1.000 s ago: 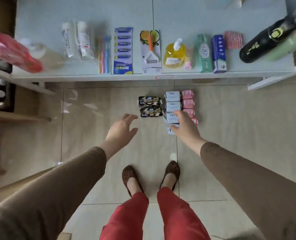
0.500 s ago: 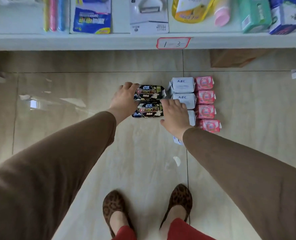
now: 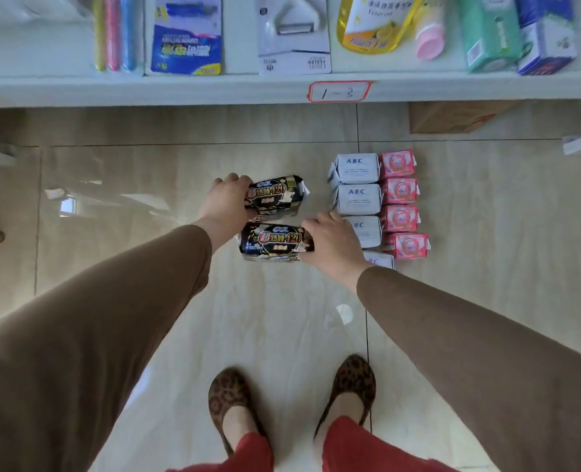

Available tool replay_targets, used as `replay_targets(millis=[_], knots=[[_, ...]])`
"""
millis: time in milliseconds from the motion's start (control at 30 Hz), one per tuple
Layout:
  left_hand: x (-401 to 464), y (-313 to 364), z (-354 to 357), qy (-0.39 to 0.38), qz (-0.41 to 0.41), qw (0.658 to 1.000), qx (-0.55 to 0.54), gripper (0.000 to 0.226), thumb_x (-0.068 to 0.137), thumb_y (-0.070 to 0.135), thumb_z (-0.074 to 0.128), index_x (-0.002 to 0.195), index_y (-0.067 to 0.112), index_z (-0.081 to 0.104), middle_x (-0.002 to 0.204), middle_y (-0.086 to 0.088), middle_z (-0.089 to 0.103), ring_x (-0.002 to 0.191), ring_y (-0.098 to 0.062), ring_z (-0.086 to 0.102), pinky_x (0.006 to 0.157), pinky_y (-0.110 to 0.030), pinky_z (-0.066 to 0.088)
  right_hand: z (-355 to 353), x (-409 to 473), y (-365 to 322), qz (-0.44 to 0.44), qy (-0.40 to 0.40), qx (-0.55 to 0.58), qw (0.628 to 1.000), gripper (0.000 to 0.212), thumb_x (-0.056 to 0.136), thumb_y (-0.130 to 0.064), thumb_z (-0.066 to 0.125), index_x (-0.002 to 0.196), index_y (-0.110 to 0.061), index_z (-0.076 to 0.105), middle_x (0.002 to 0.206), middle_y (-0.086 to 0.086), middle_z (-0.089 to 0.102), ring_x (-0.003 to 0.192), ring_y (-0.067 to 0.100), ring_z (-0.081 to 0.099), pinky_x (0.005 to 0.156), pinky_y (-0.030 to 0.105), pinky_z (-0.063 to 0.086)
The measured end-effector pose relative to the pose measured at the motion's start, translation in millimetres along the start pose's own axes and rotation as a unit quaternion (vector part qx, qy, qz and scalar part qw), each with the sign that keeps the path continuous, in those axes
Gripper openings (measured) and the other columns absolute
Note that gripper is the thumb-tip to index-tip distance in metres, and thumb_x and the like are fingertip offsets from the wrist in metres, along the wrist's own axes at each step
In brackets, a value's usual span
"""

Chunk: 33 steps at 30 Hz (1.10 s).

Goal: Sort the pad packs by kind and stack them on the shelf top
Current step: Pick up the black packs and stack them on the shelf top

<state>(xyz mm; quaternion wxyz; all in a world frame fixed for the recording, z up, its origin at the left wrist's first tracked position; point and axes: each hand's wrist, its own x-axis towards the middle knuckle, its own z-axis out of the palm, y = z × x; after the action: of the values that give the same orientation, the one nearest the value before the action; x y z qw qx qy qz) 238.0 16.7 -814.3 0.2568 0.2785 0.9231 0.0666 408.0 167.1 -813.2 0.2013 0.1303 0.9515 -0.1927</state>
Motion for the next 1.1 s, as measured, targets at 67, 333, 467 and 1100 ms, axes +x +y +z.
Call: replay_targets(millis=[67, 333, 467, 1100], knots=[[-38.2, 0.2, -38.4, 0.0, -0.012, 1.0, -0.025, 0.052, 0.081, 0.025, 0.075, 0.128, 0.015, 0.056, 0.113, -0.011, 0.057, 0.107, -0.034, 0.051, 0.083, -0.043, 0.05, -34.2, -35.8, -13.9, 0.004, -0.029, 0.106, 0.994, 0.043, 0.079, -0.028, 0.072, 0.117, -0.02, 0.054, 0.109, 0.004, 0.058, 0.103, 0.026, 0.054, 0.076, 0.036, 0.042], [-206.7, 47.8, -267.2, 0.038, -0.011, 0.991, -0.125, 0.052, 0.075, 0.029, 0.08, 0.122, 0.021, 0.06, 0.108, -0.003, 0.063, 0.099, -0.029, 0.06, 0.074, -0.034, 0.043, -261.6, -197.2, -76.2, 0.072, 0.001, 0.268, 0.961, 0.052, 0.076, -0.042, 0.077, 0.116, -0.033, 0.045, 0.106, -0.01, 0.063, 0.09, 0.008, 0.061, 0.067, 0.025, 0.046], [-269.5, 89.2, -397.9, 0.083, 0.025, 0.986, -0.139, 0.056, 0.073, 0.037, 0.081, 0.122, 0.026, 0.058, 0.11, 0.002, 0.065, 0.099, -0.025, 0.061, 0.075, -0.034, 0.046, -403.0, -266.2, -100.9, 0.086, 0.05, 0.351, 0.931, 0.062, 0.063, -0.057, 0.079, 0.115, -0.042, 0.05, 0.103, -0.015, 0.069, 0.09, 0.005, 0.068, 0.078, 0.022, 0.054], [-210.2, 276.1, -751.1, 0.256, 0.166, 0.952, -0.005, 0.043, 0.079, 0.039, 0.077, 0.114, 0.019, 0.062, 0.101, -0.001, 0.056, 0.09, -0.022, 0.055, 0.074, -0.034, 0.043, -771.7, -256.4, -56.6, -0.081, 0.221, 0.419, 0.877, 0.043, 0.076, -0.026, 0.086, 0.111, -0.027, 0.061, 0.106, -0.006, 0.07, 0.098, 0.016, 0.068, 0.085, 0.032, 0.054]])
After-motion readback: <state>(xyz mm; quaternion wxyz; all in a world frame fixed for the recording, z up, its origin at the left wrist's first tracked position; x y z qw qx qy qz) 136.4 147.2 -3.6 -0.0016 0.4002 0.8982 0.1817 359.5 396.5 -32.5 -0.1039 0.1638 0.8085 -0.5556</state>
